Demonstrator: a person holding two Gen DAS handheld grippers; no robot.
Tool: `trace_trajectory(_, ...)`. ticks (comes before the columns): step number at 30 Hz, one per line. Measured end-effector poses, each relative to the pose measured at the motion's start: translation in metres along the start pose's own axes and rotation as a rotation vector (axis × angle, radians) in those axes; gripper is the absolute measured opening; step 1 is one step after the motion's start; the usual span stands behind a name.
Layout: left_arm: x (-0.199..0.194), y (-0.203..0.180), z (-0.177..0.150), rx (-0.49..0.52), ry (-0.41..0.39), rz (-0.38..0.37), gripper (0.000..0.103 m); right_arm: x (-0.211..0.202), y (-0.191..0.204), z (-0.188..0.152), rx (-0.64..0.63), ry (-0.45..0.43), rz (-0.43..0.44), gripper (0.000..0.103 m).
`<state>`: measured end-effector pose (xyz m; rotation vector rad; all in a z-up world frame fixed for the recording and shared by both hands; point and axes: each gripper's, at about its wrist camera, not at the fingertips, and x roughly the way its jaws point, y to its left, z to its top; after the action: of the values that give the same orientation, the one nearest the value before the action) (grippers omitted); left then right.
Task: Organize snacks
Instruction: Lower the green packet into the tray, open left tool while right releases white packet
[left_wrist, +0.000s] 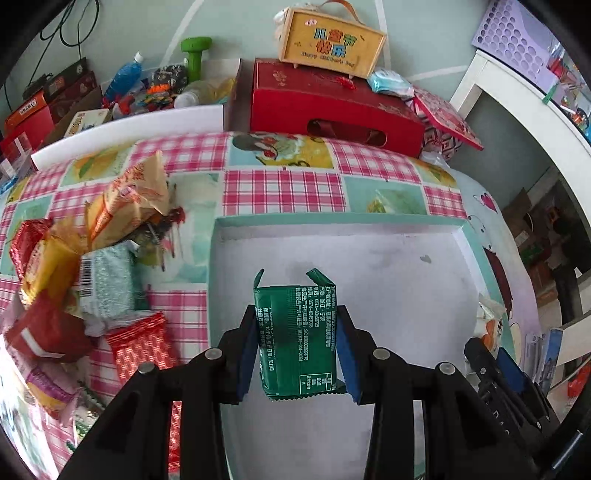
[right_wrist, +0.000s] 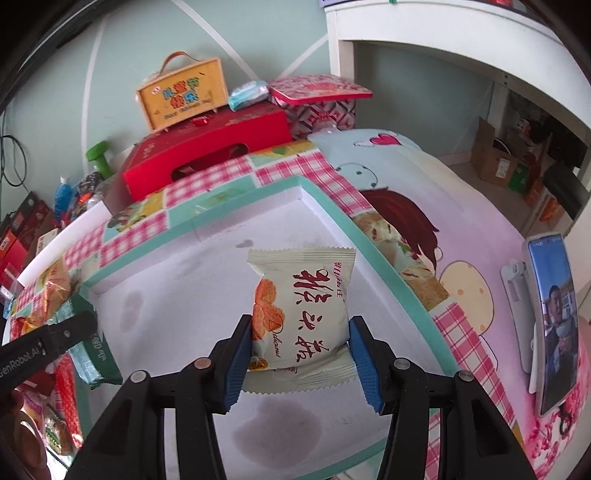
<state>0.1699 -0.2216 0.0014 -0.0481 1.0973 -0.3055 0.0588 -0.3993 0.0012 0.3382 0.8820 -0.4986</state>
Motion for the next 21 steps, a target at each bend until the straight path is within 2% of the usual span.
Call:
trace_trajectory(10, 0.027, -0.008, 0.001, 0.014, 0.036, 0.039, 0.041, 0.016, -0.008, -0.003, 0.021, 0.068, -0.02, 0.055)
trace_trajectory(12, 0.026, -0.007, 0.001, 0.006, 0.03, 0.053, 0.048, 0.016, -0.009, -0.003, 0.025, 0.076, -0.018, 0.057)
trace_trajectory(13, 0.025, -0.007, 0.002, 0.005, 0.029, 0.057, 0.06, 0.016, -0.01, -0.003, 0.033, 0.081, -0.015, 0.058)
trace_trajectory(14, 0.023, -0.005, 0.002, -0.001, 0.026, 0.05, 0.068, 0.016, -0.012, -0.002, 0.042, 0.085, -0.013, 0.06)
trace_trajectory(18, 0.007, 0.002, 0.0, -0.028, 0.025, 0.041, 0.073, 0.015, -0.017, -0.002, 0.069, 0.096, -0.012, 0.063)
trace_trajectory(20, -0.004, 0.005, -0.002, -0.031, 0.008, 0.051, 0.082, 0.013, -0.016, -0.001, 0.062, 0.092, -0.009, 0.077)
trace_trajectory(21, -0.01, 0.007, -0.003, -0.029, -0.002, 0.057, 0.083, 0.013, -0.015, -0.001, 0.054, 0.087, -0.008, 0.08)
